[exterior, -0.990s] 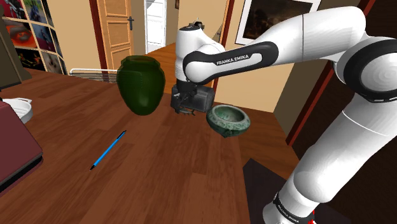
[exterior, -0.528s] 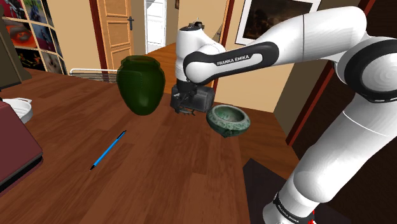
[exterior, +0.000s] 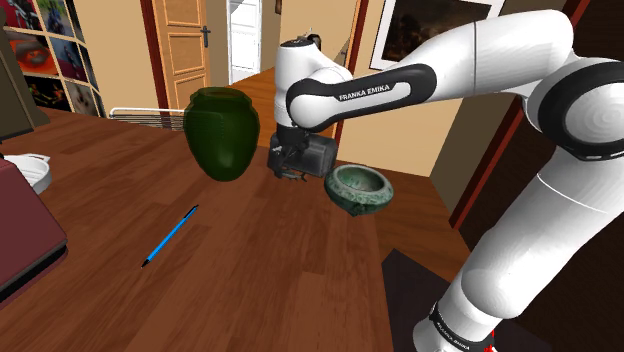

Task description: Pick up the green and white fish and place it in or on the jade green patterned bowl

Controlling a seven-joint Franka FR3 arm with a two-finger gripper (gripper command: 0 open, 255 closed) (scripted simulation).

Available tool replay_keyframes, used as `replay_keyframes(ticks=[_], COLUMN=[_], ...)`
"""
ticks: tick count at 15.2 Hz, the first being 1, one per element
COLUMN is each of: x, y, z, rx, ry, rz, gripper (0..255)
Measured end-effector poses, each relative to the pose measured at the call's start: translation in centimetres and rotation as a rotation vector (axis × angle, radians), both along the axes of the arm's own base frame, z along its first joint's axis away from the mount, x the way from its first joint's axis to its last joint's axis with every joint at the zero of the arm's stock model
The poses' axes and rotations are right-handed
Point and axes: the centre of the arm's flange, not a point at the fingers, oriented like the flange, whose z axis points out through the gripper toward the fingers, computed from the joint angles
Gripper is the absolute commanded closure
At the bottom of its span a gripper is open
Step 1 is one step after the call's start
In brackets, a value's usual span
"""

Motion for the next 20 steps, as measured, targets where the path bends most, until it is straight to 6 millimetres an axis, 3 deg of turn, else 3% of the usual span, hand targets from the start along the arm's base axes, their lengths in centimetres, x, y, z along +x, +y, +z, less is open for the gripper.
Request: replay_keyframes(ticks=[4,17,18,20], x=[1.1,1.3,1.5,1.3], y=[-0.9,-0.4,-0.4,-1.0], z=[0.8,0.2,0.3,0.9], rx=[0.041,0.046,0.047,0.046], ry=[-0.013,-0.072,-0.070,-0.077], rz=[0.036,0.062,0.064,0.062], gripper=[0,0,255,255])
